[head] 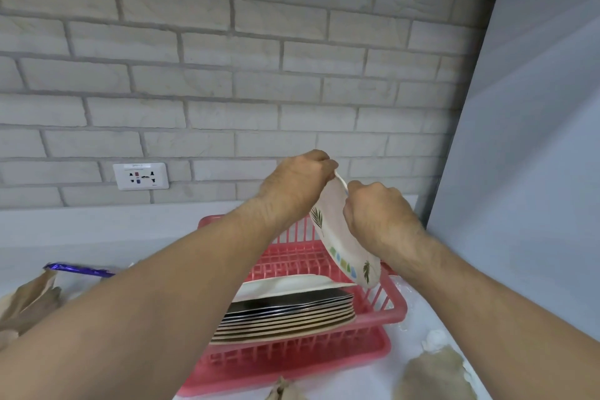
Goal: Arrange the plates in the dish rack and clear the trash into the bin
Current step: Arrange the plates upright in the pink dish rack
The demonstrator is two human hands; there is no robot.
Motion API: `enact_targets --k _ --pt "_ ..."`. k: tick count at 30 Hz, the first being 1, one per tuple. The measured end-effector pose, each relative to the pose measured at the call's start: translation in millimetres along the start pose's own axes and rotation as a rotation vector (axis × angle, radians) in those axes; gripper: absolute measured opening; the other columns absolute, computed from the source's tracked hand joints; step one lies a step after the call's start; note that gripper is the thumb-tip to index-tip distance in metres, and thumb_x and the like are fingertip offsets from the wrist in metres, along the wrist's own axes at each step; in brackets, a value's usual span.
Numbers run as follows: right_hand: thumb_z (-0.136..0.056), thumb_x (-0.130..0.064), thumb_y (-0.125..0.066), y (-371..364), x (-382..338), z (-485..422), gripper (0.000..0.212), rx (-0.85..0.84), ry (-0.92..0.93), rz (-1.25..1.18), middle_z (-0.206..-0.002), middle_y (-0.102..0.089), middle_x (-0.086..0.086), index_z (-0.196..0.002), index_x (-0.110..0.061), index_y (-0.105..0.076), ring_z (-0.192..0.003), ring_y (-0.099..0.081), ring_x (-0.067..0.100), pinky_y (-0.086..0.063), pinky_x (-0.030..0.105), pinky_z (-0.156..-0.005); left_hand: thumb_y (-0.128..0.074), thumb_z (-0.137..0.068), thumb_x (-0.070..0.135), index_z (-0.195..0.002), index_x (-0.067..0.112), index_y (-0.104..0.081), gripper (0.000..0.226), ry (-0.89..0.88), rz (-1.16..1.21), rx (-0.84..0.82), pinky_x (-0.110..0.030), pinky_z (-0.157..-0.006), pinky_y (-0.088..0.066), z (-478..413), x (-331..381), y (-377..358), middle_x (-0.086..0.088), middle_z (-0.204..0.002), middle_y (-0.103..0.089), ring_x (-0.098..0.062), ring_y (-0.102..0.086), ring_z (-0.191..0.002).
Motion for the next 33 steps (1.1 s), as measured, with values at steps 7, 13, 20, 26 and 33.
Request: enact_targets --k 7,13,20,26,33 --pt "-0.093 -0.002 -0.043 -25 1 0 0.024 -0.07 -0.065 -0.055 -0.101 -0.062 0.013 -0.116 -0.004 -0.05 -0.076 -0.045 0.025 -0.04 0.031 -0.063 -0.044 -0.101 0.018 -0.116 0.012 -0.063 0.025 0.022 0.092 -0.138 -0.038 -0.085 -0.052 -2 -8 -37 0.0 -0.114 -0.062 -0.023 -0.061 -0.101" --pt "-0.095 -0.005 -0.041 -41 2 -9 0.022 -0.114 -0.087 -0.099 -0.088 -0.056 0.007 -0.114 -0.004 -0.052 -0.076 -0.044 0.024 -0.038 0.03 -0.063 -0.044 -0.101 0.012 -0.117 0.007 -0.062 0.025 0.043 0.096 -0.212 -0.04 -0.091 -0.05 -1 -10 -54 -0.007 -0.12 -0.061 -0.025 -0.06 -0.106" --pt "-0.096 -0.007 -0.042 -54 22 -22 0.016 -0.13 -0.112 -0.127 -0.077 -0.044 0.002 -0.106 -0.006 -0.054 -0.077 -0.051 0.022 -0.04 0.027 -0.052 -0.036 -0.104 0.021 -0.135 0.013 -0.052 0.035 0.145 0.252 -0.356 -0.038 -0.104 -0.041 -6 -7 -69 -0.002 -0.138 -0.052 -0.023 -0.05 -0.124" --pt "-0.095 -0.014 -0.042 -51 32 -27 0.024 -0.112 -0.135 -0.217 -0.076 -0.042 0.0 -0.119 -0.01 -0.047 -0.068 -0.047 0.019 -0.035 0.029 -0.05 -0.035 -0.104 0.027 -0.147 0.023 -0.035 0.044 0.199 0.353 -0.413 -0.033 -0.114 -0.031 -6 -4 -77 0.004 -0.154 -0.034 -0.02 -0.035 -0.139" --pt "-0.094 -0.023 -0.04 -53 32 -30 0.029 -0.145 -0.122 -0.231 -0.081 -0.047 -0.001 -0.12 -0.014 -0.048 -0.066 -0.047 0.015 -0.038 0.029 -0.051 -0.039 -0.103 0.026 -0.132 0.028 -0.051 0.031 0.246 0.376 -0.401 -0.041 -0.097 -0.048 7 -18 -66 -0.003 -0.126 -0.062 -0.023 -0.059 -0.113"
Point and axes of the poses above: each hand's wrist, its own z-axis away from the middle knuckle, its own y-axis out of the back of the hand, x = y × z, the point moved 9 cm from there along -z, towards the middle knuckle
